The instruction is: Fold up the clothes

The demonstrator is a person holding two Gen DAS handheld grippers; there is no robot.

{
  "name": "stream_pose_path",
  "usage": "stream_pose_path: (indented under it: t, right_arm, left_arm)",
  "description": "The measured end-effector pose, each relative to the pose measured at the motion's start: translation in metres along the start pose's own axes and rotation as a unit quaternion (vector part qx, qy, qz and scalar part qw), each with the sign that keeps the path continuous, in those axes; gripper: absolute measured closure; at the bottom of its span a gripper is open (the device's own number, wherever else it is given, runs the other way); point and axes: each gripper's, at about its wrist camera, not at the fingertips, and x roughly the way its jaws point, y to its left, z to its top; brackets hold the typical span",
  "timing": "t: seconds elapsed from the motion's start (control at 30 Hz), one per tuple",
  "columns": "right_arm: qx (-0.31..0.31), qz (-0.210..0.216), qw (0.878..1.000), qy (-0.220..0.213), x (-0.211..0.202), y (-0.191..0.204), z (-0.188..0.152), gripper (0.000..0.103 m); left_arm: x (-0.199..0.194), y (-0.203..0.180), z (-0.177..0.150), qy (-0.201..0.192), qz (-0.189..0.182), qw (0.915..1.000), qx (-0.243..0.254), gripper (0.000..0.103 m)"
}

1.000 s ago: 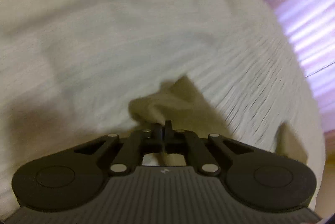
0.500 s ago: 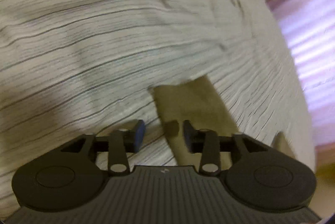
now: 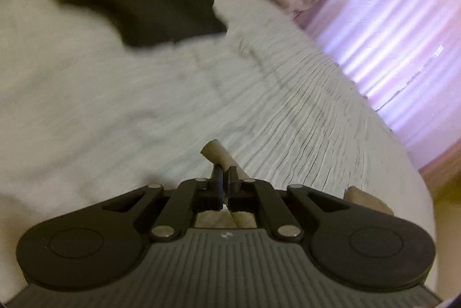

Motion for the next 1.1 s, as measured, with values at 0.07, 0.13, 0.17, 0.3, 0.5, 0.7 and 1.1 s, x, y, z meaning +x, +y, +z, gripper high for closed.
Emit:
stream_pose_path:
  t: [0.07,0.13,0.17,0.3,0.5,0.7,1.1]
  right_arm:
    - [-0.001,-0.01,1.0,0.009,-0.019,-0.007,-0.002,0.102]
    - [-0.002,-0.031,0.999,0.019,-0.034,-0.016,-0.006,0.103]
    - [0.009,-0.046,0.998,0.031,-0.035,-0.031,-0.008,0.103]
    - [0.015,-0.117,0.991,0.058,-0.022,-0.066,-0.024,0.103]
    - [-0.16,-0.132,0.977,0.045,0.003,-0.005,-0.04,0.097]
    - [-0.391,-0.113,0.912,-0.047,0.009,0.077,-0.052,0.017]
    - [-0.755,-0.074,0.651,-0.034,0.131,0.178,-0.106,0.031]
  left_arm:
    - [-0.022,0.012,0.0,-0.007,0.022,0.9996,0.016,0.102]
    - [-0.031,0.03,-0.008,-0.001,0.057,0.9981,0.022,0.102]
    - [-0.024,0.038,-0.016,0.017,0.074,0.9966,0.031,0.102]
    - [0.017,0.05,-0.057,0.086,0.143,0.9838,0.066,0.1]
    - [0.022,0.046,-0.056,0.061,0.206,0.9728,0.087,0.088]
    - [-0.004,0.041,-0.017,-0.011,0.222,0.9736,0.053,0.088]
    - [0.069,-0.126,-0.073,0.122,-0.016,0.9877,0.097,0.08]
